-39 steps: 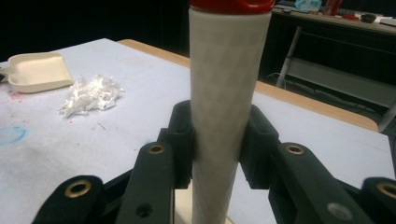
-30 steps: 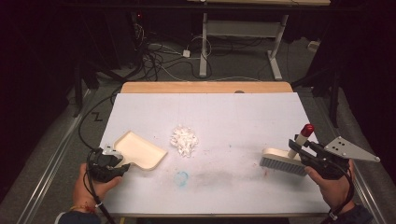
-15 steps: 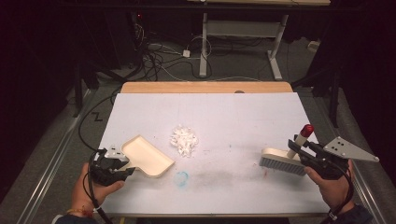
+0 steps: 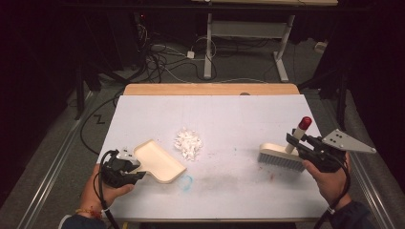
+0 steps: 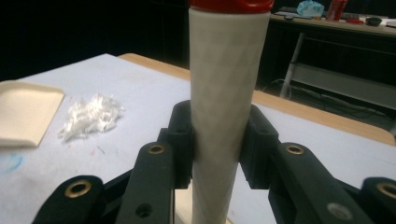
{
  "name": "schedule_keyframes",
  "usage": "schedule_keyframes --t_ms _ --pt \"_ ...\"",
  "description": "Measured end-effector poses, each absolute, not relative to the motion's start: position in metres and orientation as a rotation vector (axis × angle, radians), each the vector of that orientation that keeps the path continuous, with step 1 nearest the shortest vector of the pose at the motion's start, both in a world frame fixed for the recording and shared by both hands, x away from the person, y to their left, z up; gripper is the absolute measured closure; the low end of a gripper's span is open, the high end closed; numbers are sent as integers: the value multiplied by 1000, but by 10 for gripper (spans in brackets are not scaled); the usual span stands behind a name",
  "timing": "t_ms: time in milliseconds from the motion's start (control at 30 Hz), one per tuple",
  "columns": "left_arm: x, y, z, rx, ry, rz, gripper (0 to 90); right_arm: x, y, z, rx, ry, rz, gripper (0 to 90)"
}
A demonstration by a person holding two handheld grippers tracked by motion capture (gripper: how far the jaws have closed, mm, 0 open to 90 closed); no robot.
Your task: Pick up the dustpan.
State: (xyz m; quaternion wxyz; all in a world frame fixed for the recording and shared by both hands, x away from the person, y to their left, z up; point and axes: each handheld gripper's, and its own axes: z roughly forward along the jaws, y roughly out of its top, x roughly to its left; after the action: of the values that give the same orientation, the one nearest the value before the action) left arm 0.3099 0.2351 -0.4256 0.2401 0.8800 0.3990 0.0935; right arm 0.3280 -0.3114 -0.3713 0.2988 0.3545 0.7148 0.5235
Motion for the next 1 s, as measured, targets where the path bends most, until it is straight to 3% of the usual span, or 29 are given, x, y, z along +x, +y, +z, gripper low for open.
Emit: schedule_keyframes --t_ms 633,1000 --pt "313 230 -435 2402 1102 240 634 449 -245 -360 942 1880 1300 701" --pt "316 231 -440 2383 1106 236 634 477 -220 -363 999 1865 1319 701"
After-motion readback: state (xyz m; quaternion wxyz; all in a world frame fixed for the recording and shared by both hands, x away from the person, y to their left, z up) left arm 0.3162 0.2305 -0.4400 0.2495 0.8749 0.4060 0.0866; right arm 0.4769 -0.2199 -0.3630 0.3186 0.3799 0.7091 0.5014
